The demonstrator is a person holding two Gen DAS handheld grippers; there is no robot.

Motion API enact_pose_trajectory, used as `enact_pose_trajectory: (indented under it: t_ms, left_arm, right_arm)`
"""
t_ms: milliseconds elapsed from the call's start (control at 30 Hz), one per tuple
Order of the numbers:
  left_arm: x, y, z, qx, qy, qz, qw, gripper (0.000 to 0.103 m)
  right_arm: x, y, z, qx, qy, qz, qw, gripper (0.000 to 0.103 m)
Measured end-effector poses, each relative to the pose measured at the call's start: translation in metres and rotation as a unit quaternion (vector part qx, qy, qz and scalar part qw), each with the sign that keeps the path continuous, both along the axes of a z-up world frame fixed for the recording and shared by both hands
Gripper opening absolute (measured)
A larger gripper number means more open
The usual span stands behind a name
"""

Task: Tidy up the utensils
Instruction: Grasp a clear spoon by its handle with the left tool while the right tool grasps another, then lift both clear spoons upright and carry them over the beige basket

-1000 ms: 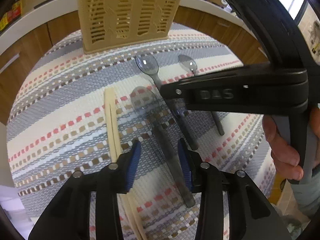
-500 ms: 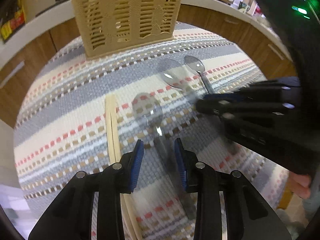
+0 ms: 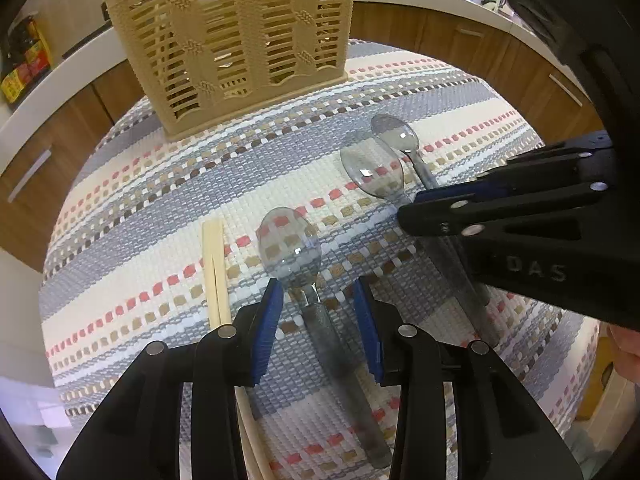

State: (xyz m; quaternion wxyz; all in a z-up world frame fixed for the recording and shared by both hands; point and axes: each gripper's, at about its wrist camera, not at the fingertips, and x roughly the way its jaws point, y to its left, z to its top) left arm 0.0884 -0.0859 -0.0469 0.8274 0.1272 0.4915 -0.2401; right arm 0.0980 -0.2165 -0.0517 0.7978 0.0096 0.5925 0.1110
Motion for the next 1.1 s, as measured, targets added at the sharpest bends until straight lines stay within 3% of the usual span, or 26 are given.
enact_pose_trajectory:
  t_ms: [133,167,200,267,367,533,667,767,967,1100]
  left_arm:
    - [-0.004,-0.004,-0.001,0.015,-0.014,0.004,0.9998,0.029]
    - [-0.006,-0.007,-0.002,0.016,-0.018,0.003,0.9997,0.023]
    - [-0.008,-0.009,-0.003,0.017,-0.022,0.003,0.9996,0.01]
    - [-0.008,-0.007,-0.002,0.016,-0.024,0.01,0.9995,0.009]
    - [-0.006,0.005,0.009,-0.03,-0.025,0.018,0.9991,0.009]
    - [-0.008,0.029,0.063,-0.117,-0.073,0.031,0.9899,0.009]
    - [-0.009,0.046,0.12,-0.179,-0.138,0.041,0.9733,0.01]
    - [-0.002,0.058,0.158,-0.233,-0.173,0.045,0.9558,0.01]
    - [0.009,0.065,0.211,-0.281,-0.271,0.063,0.9183,0.01]
    - [0.017,0.058,0.223,-0.273,-0.346,0.085,0.8937,0.01]
  right_arm:
    - [0.002,0.011,-0.003,-0.027,-0.005,0.004,1.0,0.011]
    - [0.003,0.013,-0.004,-0.03,-0.007,0.005,1.0,0.01]
    - [0.003,0.014,-0.005,-0.029,-0.008,0.004,1.0,0.009]
    - [0.006,0.017,-0.007,-0.012,-0.01,-0.002,1.0,0.009]
    - [0.001,0.007,0.01,0.013,-0.038,-0.01,0.999,0.009]
    - [-0.01,-0.001,0.063,0.044,-0.108,-0.002,0.993,0.009]
    - [-0.014,-0.002,0.112,0.055,-0.18,0.012,0.982,0.009]
    - [-0.015,-0.002,0.144,0.058,-0.241,0.02,0.969,0.009]
    - [-0.012,-0.01,0.189,0.067,-0.353,0.034,0.932,0.009]
    - [0.002,-0.019,0.211,0.078,-0.419,0.02,0.904,0.009]
